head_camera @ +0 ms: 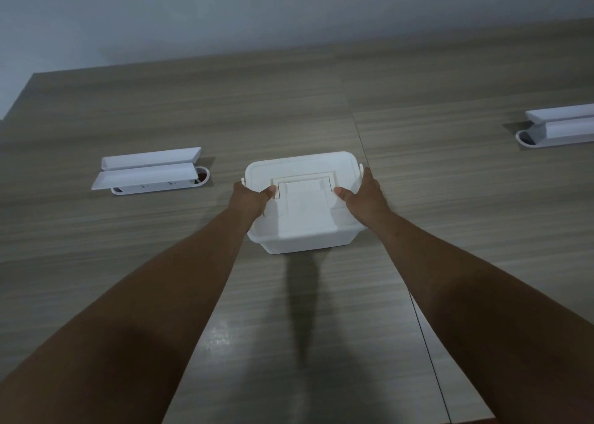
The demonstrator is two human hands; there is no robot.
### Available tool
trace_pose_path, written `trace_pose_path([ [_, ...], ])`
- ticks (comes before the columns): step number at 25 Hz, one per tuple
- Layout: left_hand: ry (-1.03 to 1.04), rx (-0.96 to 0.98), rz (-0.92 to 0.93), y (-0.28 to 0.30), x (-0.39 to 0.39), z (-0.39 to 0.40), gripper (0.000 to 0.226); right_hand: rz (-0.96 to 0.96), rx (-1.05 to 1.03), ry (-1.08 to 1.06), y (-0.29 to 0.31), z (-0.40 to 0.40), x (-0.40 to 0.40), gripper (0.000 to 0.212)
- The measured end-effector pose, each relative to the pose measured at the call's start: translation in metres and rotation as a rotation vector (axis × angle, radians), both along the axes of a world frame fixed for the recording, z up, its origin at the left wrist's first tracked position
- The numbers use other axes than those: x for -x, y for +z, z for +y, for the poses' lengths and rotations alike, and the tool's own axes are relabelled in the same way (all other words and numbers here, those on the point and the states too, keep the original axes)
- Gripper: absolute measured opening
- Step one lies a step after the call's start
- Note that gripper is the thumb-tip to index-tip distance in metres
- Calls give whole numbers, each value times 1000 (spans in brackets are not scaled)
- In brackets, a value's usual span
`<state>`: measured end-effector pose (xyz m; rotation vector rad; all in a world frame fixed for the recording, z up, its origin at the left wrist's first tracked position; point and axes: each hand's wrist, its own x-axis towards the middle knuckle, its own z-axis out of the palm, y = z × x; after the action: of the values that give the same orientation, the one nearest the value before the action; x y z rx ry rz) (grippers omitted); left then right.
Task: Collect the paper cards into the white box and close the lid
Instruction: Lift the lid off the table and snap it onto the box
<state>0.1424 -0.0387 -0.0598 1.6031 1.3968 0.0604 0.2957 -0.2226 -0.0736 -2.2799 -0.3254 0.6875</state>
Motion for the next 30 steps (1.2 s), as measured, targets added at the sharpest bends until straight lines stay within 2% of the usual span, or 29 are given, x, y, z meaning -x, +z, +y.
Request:
trace_pose_path([
  [26, 5, -53, -11, -7, 0, -1, 87, -19, 63, -34, -4, 2, 7, 94],
  [30, 15, -93, -59, -7, 2, -5, 84, 10, 45, -26, 3, 2, 7, 95],
])
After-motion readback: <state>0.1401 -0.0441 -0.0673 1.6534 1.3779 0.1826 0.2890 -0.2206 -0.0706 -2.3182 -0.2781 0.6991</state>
